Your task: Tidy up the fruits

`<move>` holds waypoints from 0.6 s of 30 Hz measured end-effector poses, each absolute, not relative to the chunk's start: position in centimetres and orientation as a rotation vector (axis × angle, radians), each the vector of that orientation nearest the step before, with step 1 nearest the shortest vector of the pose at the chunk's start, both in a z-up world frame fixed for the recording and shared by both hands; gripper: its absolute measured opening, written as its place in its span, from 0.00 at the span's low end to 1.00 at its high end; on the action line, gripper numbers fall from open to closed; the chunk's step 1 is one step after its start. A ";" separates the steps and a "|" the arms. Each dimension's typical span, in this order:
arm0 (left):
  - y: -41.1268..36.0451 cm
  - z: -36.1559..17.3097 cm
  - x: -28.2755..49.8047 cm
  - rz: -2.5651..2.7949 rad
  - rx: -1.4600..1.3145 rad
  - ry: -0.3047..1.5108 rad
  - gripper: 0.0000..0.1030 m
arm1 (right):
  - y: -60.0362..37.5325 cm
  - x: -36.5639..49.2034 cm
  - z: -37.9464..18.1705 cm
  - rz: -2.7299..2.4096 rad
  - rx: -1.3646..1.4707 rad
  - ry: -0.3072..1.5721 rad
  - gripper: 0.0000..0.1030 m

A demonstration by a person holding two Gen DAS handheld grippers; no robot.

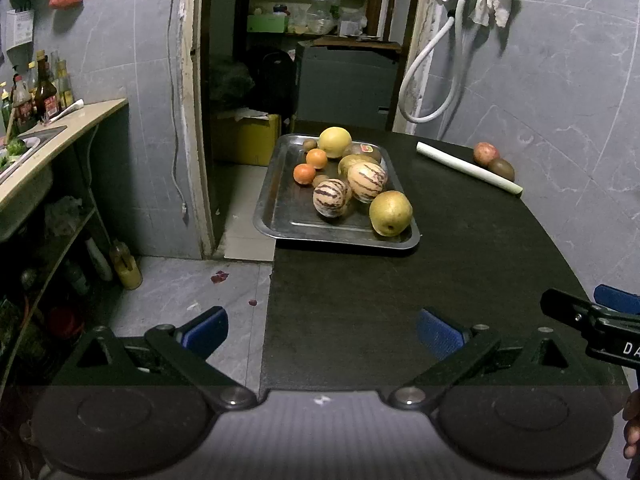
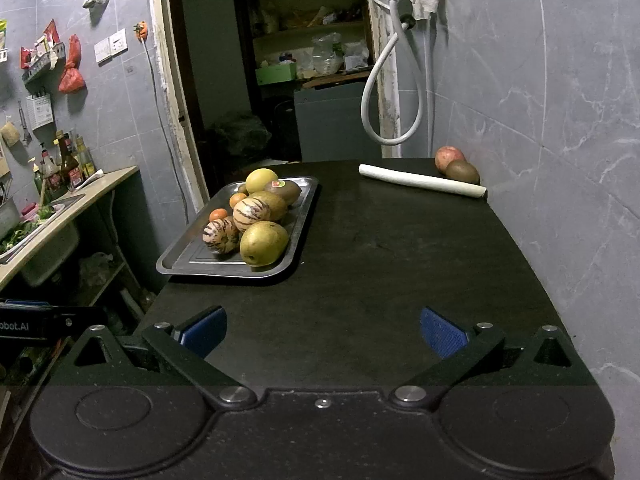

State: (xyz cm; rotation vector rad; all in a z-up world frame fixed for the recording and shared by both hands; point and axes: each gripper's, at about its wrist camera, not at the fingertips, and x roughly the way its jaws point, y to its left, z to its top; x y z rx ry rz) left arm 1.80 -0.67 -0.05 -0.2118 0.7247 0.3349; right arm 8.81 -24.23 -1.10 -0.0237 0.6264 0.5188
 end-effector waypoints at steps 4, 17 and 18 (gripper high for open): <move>-0.7 -0.3 1.8 0.338 -0.215 0.728 0.99 | -24.2 8.8 -1.1 0.518 -0.024 0.627 1.00; -0.6 -0.4 1.8 0.338 -0.216 0.727 0.99 | -24.1 8.7 -1.0 0.518 -0.024 0.626 1.00; -0.6 -0.3 1.8 0.337 -0.216 0.728 0.99 | -24.1 8.7 -1.0 0.517 -0.025 0.626 1.00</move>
